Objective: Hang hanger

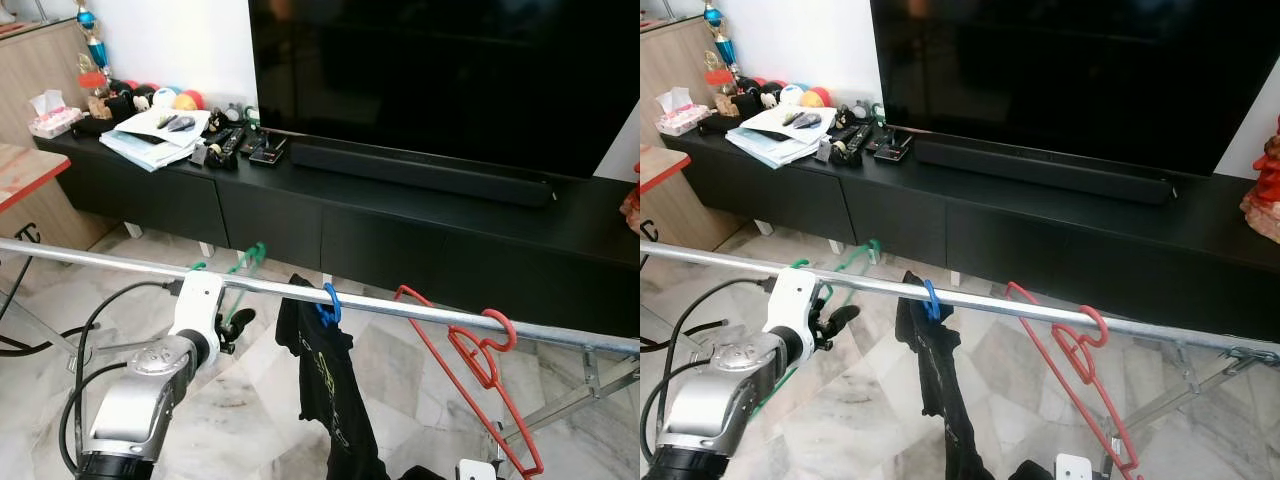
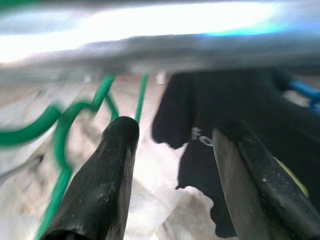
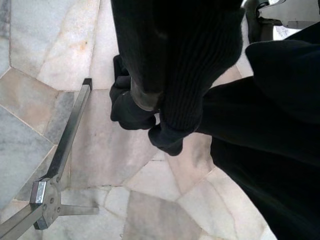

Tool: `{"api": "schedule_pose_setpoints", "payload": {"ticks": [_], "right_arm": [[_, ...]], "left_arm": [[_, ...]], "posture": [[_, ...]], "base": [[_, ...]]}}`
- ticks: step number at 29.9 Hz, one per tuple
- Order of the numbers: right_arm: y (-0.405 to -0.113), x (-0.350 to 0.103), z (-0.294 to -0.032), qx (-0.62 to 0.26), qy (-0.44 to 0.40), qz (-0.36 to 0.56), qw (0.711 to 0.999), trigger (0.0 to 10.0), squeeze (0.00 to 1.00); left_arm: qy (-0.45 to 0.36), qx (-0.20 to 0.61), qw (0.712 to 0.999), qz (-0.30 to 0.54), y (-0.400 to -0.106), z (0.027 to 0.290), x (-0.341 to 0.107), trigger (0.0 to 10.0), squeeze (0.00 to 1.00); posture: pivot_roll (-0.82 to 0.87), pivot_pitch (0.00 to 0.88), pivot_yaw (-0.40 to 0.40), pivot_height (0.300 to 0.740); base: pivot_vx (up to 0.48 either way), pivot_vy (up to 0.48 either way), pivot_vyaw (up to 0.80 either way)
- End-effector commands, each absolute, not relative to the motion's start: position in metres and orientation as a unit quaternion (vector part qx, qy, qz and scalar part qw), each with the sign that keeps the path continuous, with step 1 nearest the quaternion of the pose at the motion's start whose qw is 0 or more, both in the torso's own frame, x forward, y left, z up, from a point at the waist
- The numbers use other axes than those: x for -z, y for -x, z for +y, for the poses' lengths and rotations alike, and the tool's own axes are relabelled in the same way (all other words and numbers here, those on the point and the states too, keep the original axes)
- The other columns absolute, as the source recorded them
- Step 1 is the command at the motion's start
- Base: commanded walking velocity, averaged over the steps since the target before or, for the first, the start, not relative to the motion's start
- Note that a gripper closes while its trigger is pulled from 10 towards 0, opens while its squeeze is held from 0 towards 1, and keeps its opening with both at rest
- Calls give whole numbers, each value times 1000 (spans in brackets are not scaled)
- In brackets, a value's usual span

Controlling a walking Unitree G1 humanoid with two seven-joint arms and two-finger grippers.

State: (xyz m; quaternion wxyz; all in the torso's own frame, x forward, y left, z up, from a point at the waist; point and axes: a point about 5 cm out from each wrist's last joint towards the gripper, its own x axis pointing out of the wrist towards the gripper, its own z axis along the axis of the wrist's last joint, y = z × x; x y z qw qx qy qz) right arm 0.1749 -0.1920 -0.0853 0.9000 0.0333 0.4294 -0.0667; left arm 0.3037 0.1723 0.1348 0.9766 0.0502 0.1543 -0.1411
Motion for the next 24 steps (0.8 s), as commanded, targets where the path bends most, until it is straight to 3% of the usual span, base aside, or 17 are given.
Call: {"api": "schedule_pose_setpoints", "payload": {"ticks": [1, 12, 24], "right_arm": [[-173, 86, -193, 68, -35, 431, 899, 10000, 0], [-172, 87, -191, 63, -35, 434, 898, 10000, 0], [-172, 87, -189, 56, -35, 437, 897, 10000, 0]], "left_arm": [[-56, 162, 972, 162, -298, 171, -134, 10000, 0], [-88, 138, 978, 128, -288, 206, -162, 10000, 0], [-116, 84, 975, 171, -283, 235, -155, 10000, 0]], "posture": [[78, 72, -2, 740], [86, 74, -2, 740], [85, 79, -3, 740]], "base": [[0, 0, 0], [0, 0, 0], [0, 0, 0]]}}
